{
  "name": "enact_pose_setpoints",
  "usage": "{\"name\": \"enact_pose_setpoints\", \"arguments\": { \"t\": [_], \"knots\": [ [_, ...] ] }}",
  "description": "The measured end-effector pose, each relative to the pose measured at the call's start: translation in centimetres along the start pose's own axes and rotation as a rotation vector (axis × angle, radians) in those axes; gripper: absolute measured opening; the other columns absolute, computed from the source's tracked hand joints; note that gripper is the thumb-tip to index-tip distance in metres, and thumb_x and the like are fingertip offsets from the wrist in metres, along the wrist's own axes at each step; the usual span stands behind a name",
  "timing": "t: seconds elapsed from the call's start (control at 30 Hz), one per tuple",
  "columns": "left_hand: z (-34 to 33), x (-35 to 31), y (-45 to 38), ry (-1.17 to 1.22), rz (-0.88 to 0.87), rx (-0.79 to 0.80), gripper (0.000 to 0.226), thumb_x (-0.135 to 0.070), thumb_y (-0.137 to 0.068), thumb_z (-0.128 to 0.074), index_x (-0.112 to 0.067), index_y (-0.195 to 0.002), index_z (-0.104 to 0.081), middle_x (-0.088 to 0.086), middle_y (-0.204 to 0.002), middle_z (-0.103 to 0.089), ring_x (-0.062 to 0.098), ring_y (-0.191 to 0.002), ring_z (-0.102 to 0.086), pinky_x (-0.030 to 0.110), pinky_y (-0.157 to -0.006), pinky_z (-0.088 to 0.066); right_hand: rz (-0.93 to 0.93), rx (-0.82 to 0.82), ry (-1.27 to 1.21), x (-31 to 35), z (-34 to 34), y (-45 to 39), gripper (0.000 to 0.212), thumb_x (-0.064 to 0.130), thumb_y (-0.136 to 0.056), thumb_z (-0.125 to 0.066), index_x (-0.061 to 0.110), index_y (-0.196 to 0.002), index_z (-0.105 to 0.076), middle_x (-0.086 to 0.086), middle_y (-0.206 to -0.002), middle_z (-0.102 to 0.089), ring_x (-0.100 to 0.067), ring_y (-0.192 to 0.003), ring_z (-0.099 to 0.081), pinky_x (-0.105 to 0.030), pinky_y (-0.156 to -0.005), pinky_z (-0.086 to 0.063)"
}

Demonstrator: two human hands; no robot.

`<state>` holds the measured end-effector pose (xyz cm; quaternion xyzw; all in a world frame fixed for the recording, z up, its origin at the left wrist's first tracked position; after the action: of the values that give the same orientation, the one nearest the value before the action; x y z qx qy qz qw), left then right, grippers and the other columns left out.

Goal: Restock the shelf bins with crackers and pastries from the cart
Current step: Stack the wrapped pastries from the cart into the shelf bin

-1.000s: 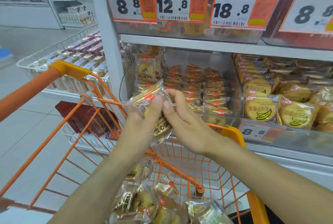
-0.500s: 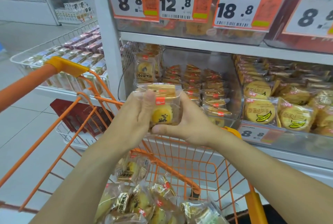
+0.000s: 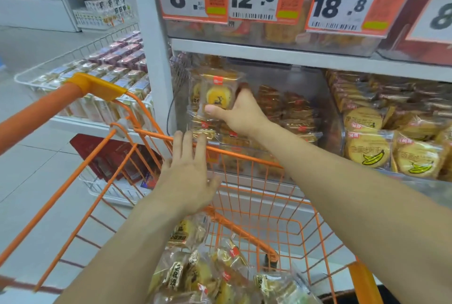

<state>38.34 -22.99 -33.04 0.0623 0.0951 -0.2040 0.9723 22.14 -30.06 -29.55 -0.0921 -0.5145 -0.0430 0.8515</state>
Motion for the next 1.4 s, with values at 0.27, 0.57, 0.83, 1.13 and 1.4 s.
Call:
{"name": "enact_pose_setpoints", "arguments": {
  "t": [0.27,0.57,0.83,1.13,1.4],
  "knots": [
    [-0.7,-0.4,-0.2,0.095,0.019,-0.070,0.088,-0.048,-0.096,-0.047,-0.013,-0.155,0.009,0.008,-0.162,0.021,0.026,-0.147,0.027,0.051,-0.118,-0.021,-0.115,-0.129,0.061,1.0,-5.2,-1.5,0.086,0.031,-0.077,-0.084,0.005,-0.141,-0.033,-0.018,-0.143,-0.043,-0.033,-0.133,-0.044,-0.040,-0.111,-0.040],
    [-0.7,-0.6,-0.3,0.167,0.027,-0.127,0.087,-0.043,-0.094,-0.051,-0.010,-0.154,0.003,0.010,-0.162,0.013,0.028,-0.148,0.024,0.045,-0.121,-0.011,0.000,-0.211,-0.130,2.8,-6.6,-1.5,0.072,0.039,-0.100,-0.057,0.019,-0.158,-0.019,-0.011,-0.155,-0.038,-0.028,-0.140,-0.036,-0.034,-0.110,-0.033],
    [-1.0,-0.9,-0.7,0.180,0.043,-0.170,0.086,-0.043,-0.091,-0.053,-0.009,-0.152,-0.004,0.010,-0.161,0.006,0.029,-0.148,0.021,0.046,-0.120,-0.013,-0.084,-0.187,-0.160,2.3,-7.5,-3.2,0.056,0.040,-0.102,-0.049,0.026,-0.154,-0.033,-0.005,-0.152,-0.044,-0.029,-0.136,-0.046,-0.036,-0.106,-0.037],
    [-0.1,-0.9,-0.2,0.125,0.051,-0.062,0.085,-0.044,-0.096,-0.048,-0.014,-0.155,0.005,0.009,-0.163,0.017,0.028,-0.148,0.026,0.049,-0.120,-0.015,-0.188,0.041,-0.081,2.8,-2.2,-1.1,0.084,0.066,-0.093,-0.048,0.008,-0.152,-0.037,-0.010,-0.151,-0.048,-0.029,-0.137,-0.046,-0.042,-0.112,-0.036],
    [2.1,-1.1,2.1,-0.045,-0.034,-0.170,0.051,-0.027,-0.094,-0.048,-0.014,-0.142,-0.037,0.015,-0.150,-0.022,0.032,-0.141,-0.017,0.043,-0.114,-0.030,0.189,-0.200,0.061,2.1,2.6,8.0,0.007,0.019,-0.092,-0.064,0.022,-0.086,-0.065,0.010,-0.072,-0.064,0.000,-0.064,-0.055,-0.019,-0.063,-0.047]
  ]
}}
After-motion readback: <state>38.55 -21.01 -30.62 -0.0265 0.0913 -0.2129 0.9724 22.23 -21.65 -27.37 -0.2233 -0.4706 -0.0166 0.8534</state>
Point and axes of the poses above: each hand's wrist, its own y-axis away from the middle knuckle, its own z-axis out of the back of the hand, x = y × z, the point moved 1 cm from there along -y, towards the middle knuckle
